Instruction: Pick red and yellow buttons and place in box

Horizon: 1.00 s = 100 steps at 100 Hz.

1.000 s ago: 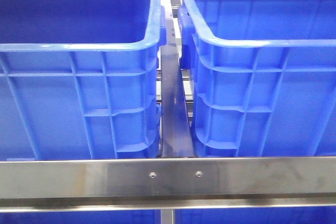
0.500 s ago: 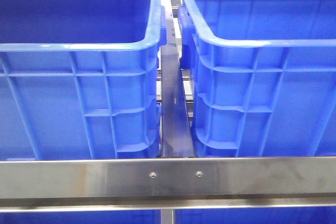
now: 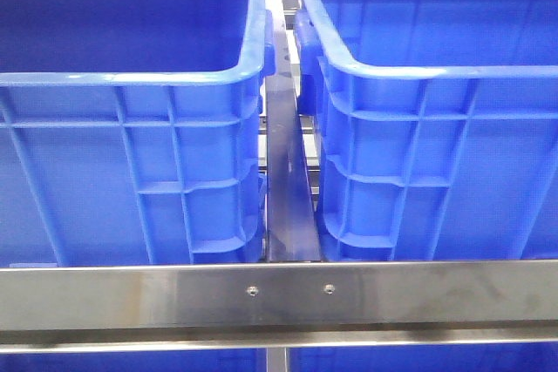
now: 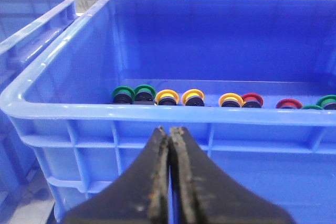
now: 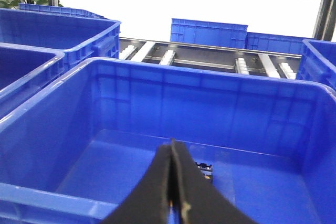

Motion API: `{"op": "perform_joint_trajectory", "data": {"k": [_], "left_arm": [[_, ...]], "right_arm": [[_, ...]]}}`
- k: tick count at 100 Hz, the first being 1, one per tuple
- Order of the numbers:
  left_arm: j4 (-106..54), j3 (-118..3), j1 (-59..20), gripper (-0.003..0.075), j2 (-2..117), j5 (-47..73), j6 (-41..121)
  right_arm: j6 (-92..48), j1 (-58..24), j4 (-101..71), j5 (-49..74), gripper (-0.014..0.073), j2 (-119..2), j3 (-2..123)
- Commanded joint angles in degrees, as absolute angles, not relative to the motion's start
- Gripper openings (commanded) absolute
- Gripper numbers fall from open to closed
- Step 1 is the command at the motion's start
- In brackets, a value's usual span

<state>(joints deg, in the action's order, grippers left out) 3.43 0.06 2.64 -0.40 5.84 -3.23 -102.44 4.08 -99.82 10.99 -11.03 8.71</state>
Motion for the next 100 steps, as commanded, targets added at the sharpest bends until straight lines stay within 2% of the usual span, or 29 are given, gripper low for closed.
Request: {"op": "perform_joint_trajectory", "data": {"k": [1,100], "left_arm": [[3.4,3.1,2.3,-0.002,-2.1,1.8,-3.9],[3.4,3.1,2.3,-0.002,-2.1,1.8,-3.9]], "right_arm": [[-102.6,4.4,-100.6,12.5,-0.007,-11.3,10.3],[-102.6,3.7,-100.6,11.1,-0.007,-10.8,10.3]]}}
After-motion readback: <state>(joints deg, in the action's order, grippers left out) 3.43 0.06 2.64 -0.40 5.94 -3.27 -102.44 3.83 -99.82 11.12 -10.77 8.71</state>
